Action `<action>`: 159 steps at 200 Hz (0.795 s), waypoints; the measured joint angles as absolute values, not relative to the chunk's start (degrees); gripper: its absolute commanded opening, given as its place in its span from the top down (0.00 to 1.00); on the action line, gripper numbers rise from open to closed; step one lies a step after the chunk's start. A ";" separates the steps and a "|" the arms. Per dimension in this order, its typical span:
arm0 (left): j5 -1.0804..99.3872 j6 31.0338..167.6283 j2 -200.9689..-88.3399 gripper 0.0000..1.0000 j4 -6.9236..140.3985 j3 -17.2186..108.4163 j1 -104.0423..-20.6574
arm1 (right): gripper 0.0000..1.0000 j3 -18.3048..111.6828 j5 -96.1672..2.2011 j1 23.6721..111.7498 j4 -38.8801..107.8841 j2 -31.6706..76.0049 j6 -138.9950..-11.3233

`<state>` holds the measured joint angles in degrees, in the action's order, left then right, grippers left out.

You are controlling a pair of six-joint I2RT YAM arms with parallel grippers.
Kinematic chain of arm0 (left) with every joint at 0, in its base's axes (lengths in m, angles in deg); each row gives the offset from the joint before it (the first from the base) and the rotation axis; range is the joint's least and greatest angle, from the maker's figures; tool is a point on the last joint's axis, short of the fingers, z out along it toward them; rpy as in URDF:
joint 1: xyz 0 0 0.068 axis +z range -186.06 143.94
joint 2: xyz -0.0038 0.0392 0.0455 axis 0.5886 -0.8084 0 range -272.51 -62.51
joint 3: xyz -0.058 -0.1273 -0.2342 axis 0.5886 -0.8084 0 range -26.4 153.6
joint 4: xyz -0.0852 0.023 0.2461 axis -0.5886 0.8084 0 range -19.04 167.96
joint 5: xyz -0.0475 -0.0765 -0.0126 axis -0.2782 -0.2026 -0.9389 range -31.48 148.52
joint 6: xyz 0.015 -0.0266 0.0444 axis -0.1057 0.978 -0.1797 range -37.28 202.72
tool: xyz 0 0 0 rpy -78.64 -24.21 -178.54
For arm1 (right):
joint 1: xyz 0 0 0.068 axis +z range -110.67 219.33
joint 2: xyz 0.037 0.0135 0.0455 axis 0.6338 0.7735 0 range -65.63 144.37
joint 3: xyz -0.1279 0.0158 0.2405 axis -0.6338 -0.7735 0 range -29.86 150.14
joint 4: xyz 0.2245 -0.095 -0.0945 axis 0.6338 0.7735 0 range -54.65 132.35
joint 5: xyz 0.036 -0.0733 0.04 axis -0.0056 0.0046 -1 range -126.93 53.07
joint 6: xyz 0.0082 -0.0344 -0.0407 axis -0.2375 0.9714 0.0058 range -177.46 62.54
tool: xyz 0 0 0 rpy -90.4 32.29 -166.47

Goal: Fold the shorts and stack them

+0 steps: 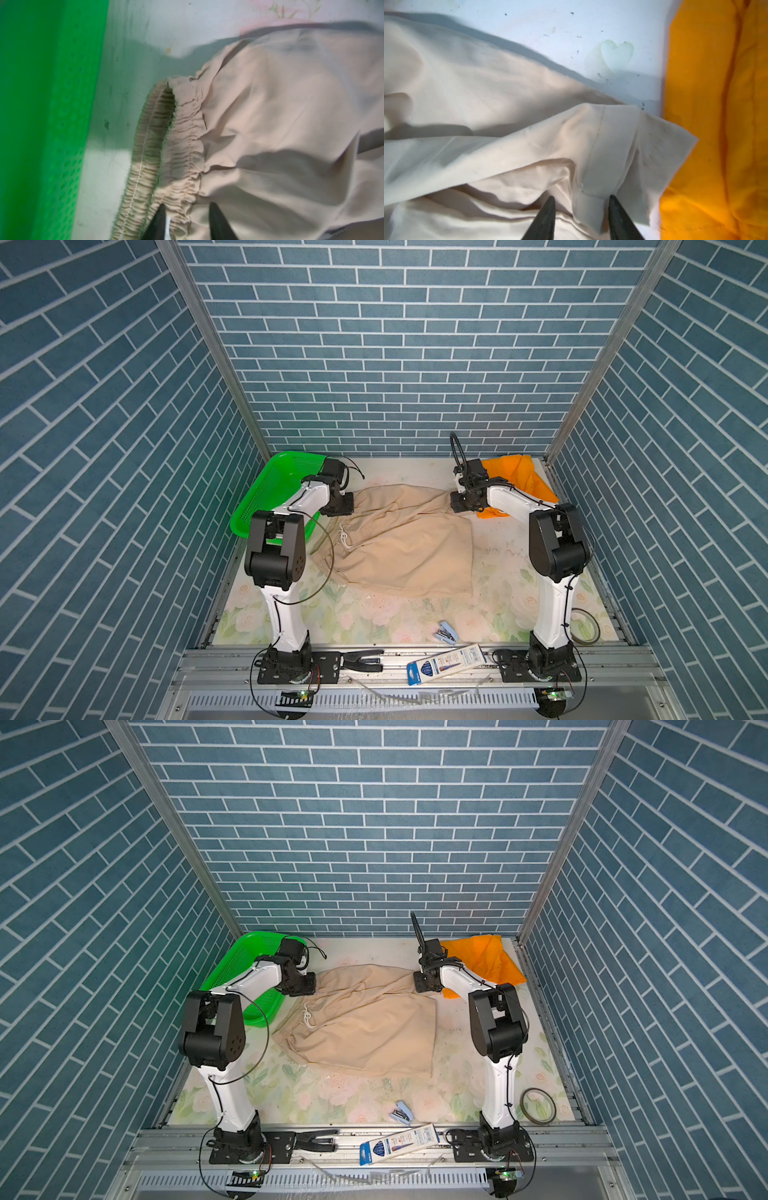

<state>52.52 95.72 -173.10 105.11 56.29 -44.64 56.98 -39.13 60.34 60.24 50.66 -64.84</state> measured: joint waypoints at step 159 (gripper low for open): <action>54.30 106.76 -123.63 0.00 105.24 19.62 -42.13 | 0.40 2.41 -51.30 72.50 65.79 -5.80 -84.44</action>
